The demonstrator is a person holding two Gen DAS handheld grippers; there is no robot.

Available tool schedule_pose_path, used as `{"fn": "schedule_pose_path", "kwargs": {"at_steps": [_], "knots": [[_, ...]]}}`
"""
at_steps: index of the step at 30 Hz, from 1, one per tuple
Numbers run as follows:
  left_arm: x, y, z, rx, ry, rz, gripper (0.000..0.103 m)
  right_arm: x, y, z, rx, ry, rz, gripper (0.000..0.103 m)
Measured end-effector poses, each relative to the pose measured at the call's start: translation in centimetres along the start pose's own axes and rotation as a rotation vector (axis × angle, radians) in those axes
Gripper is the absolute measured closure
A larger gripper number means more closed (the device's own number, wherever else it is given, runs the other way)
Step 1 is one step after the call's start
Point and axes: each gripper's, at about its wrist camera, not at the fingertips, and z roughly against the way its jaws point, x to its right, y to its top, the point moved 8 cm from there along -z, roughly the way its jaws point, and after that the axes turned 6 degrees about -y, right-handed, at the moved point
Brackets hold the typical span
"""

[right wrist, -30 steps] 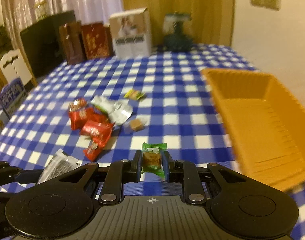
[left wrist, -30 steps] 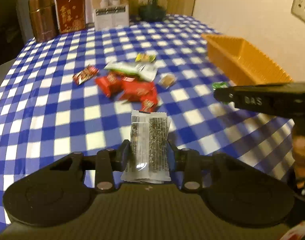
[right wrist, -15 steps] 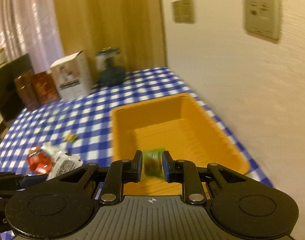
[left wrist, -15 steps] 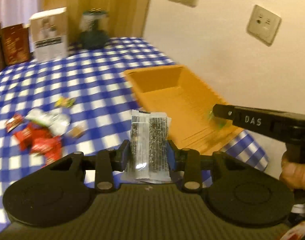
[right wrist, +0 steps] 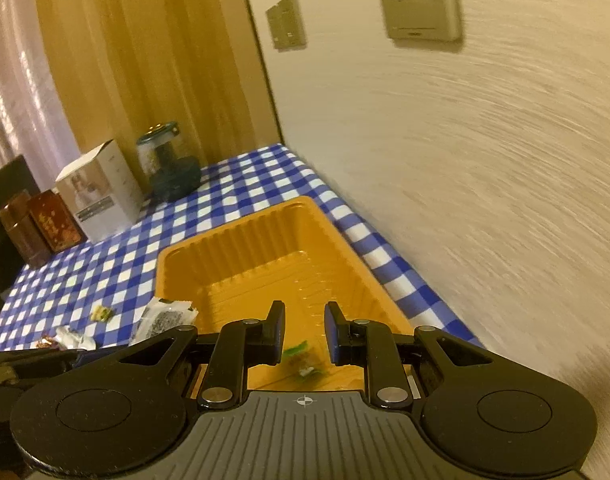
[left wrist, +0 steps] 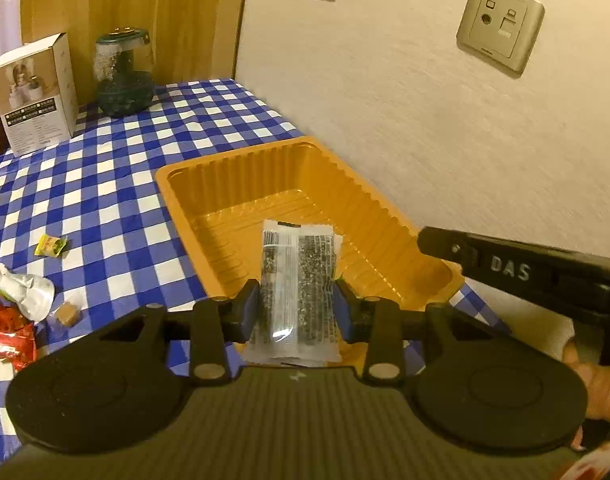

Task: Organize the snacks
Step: 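Carry both snacks into the orange tray and open both grippers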

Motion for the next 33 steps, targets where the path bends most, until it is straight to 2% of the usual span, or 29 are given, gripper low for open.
{"fn": "schedule_pose_path", "kwargs": {"at_steps": [2,3,4,5,14,20,22,26,27,28,30,33], "knots": [[0.1,0.2,-0.3,0.007,0.003,0.000,0.067,0.4,-0.1,0.1,-0.001,-0.005,-0.005,0.081],[0.1,0.3,-0.5,0.014,0.006,0.000,0.060,0.6,-0.1,0.1,-0.003,-0.006,-0.008,0.081],[0.2,0.5,-0.6,0.020,0.005,0.001,0.046,0.8,-0.2,0.1,-0.004,-0.008,-0.012,0.081],[0.2,0.7,-0.6,0.027,0.004,0.002,0.043,0.9,-0.2,0.1,-0.005,-0.010,-0.014,0.081],[-2.1,-0.1,2.4,0.052,0.059,0.012,0.041,0.3,-0.5,0.6,-0.012,0.012,-0.026,0.081],[-4.8,-2.0,5.8,0.061,0.113,0.034,0.036,-1.9,-1.0,1.4,-0.016,0.051,-0.006,0.081],[-5.9,-2.7,7.1,0.066,0.133,0.046,0.032,-2.8,-1.3,1.8,-0.020,0.063,-0.002,0.081],[-8.5,-4.0,9.6,0.075,0.184,0.071,0.030,-4.5,-1.9,2.5,-0.029,0.083,0.016,0.079],[-9.1,-4.3,10.2,0.077,0.196,0.076,0.030,-4.9,-2.1,2.6,-0.032,0.088,0.020,0.072],[-9.9,-4.7,10.8,0.079,0.211,0.083,0.029,-5.4,-2.3,2.7,-0.034,0.092,0.023,0.059],[-11.1,-5.4,11.9,0.080,0.238,0.094,0.028,-6.4,-2.6,3.0,-0.032,0.103,0.029,0.047],[-13.3,-6.5,13.5,0.083,0.279,0.117,0.026,-7.9,-3.2,3.2,-0.039,0.122,0.045,0.046]]}}
